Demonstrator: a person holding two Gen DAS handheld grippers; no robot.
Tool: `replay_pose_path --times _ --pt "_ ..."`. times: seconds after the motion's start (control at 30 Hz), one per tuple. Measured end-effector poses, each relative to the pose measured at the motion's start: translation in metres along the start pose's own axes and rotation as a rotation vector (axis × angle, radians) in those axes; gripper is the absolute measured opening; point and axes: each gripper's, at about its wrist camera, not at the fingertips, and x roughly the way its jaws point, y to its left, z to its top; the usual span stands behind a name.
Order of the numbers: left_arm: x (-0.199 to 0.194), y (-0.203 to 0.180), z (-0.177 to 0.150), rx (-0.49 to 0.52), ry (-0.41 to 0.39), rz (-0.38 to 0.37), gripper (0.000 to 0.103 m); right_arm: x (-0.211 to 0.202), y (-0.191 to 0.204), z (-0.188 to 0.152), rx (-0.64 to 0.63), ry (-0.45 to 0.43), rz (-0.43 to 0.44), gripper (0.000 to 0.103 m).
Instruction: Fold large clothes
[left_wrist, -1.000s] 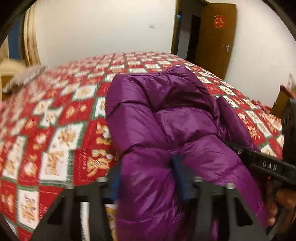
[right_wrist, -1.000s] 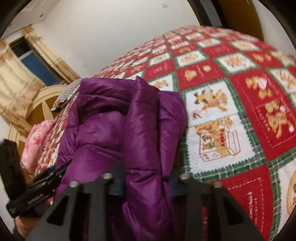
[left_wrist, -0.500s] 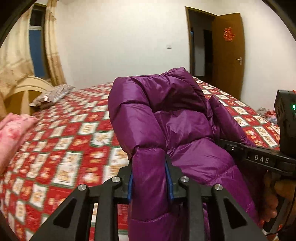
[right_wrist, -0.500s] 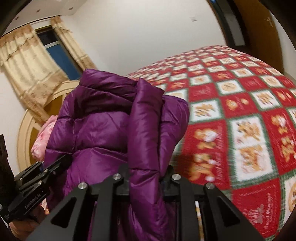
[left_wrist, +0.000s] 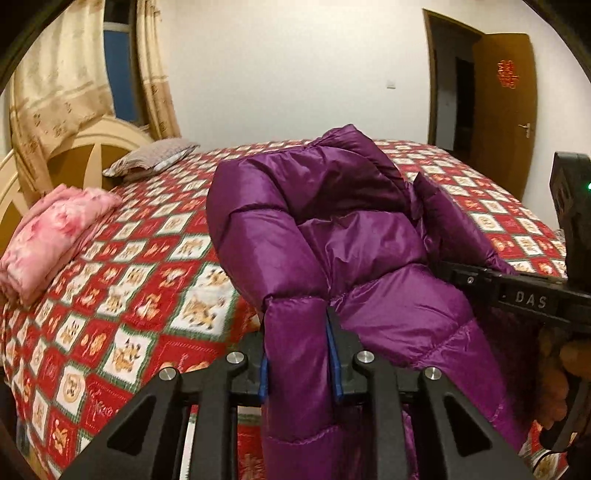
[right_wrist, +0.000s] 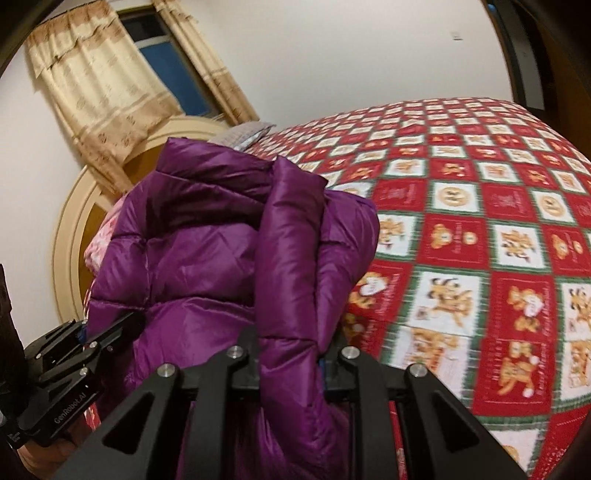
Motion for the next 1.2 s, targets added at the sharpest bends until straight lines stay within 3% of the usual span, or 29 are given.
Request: replay_pose_path --times 0.2,0.43,0.53,0.8,1.03,1.2 --pt "0.025 0.018 -0.017 -0.03 0.058 0.006 0.025 0.036 0.006 -0.005 -0.021 0.071 -0.02 0.021" --pt "0.031 0.022 -0.02 -0.045 0.058 -0.006 0.025 0.044 0.005 -0.01 -0.011 0.089 -0.026 0.021" --pt "0.035 0.022 -0.022 -0.037 0.061 0.02 0.033 0.045 0.006 -0.009 -0.016 0.094 -0.03 0.021" --pt "0.046 0.021 -0.028 -0.01 0.075 0.122 0.068 0.052 0.008 -0.013 -0.024 0.099 -0.045 0.023" --pt "0.053 0.026 -0.03 -0.02 0.063 0.164 0.084 0.055 0.002 -0.015 -0.005 0.094 -0.051 0.027" --pt "0.059 0.029 -0.031 -0.039 0.068 0.167 0.091 0.056 -0.004 -0.017 0.016 0.09 -0.066 0.04"
